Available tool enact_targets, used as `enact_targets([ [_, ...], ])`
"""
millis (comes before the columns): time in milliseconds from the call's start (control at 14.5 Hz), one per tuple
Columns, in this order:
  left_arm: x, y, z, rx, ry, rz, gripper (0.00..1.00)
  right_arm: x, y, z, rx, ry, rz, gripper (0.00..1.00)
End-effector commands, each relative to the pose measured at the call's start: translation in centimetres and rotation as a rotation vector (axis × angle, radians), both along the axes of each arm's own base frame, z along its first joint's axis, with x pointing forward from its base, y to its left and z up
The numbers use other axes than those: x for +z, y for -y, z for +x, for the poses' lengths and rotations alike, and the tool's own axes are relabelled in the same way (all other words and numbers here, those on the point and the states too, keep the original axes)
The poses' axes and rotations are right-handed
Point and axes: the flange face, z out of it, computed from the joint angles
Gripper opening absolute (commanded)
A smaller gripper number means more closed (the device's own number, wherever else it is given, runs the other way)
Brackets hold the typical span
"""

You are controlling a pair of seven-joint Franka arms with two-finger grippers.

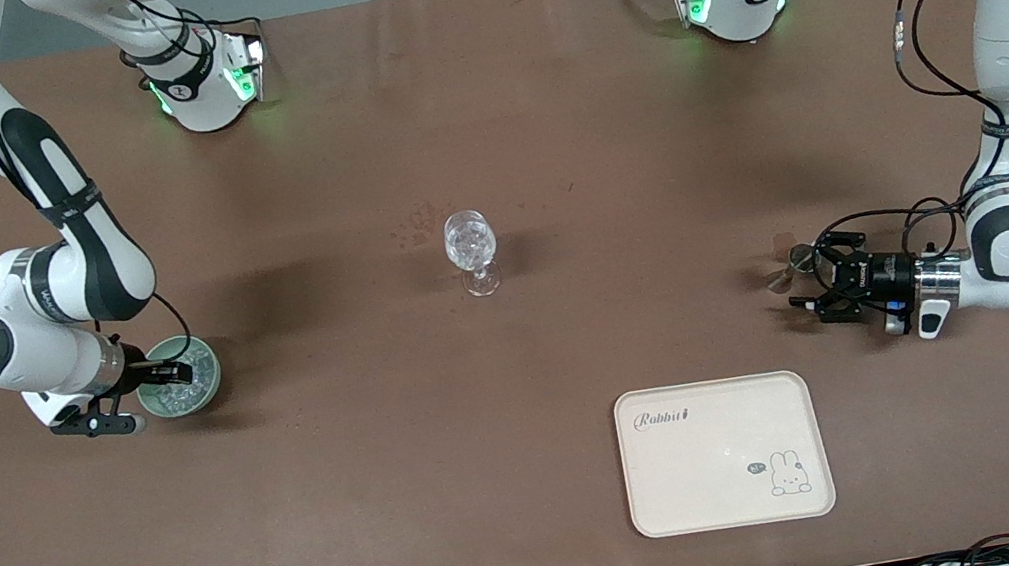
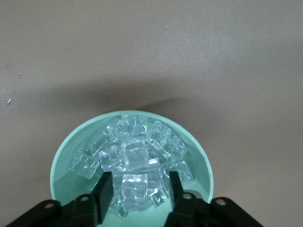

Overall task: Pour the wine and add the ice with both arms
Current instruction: 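Grasp ice with the right gripper while the left gripper grasps the jigger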

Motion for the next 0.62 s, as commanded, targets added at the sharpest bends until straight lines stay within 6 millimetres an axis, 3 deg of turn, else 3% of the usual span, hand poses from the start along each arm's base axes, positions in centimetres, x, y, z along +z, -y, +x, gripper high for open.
enact_targets([
  [0, -0.17, -0.06, 0.13, 0.019, -0.005, -0.007, 0.84, 0.11, 0.13, -0.6, 0.0, 0.006, 0.011, 0.47],
  [206, -0.12, 0.12, -0.02, 0.014, -0.013, -0.015, 0.78, 0.09, -0.05, -0.61, 0.002, 0.004, 0.012, 0.39],
  [550, 0.15, 0.78, -0.33, -0.002, -0.029, -0.039, 0.77, 0.07, -0.06, -0.64, 0.0, 0.001, 0.013, 0.35],
])
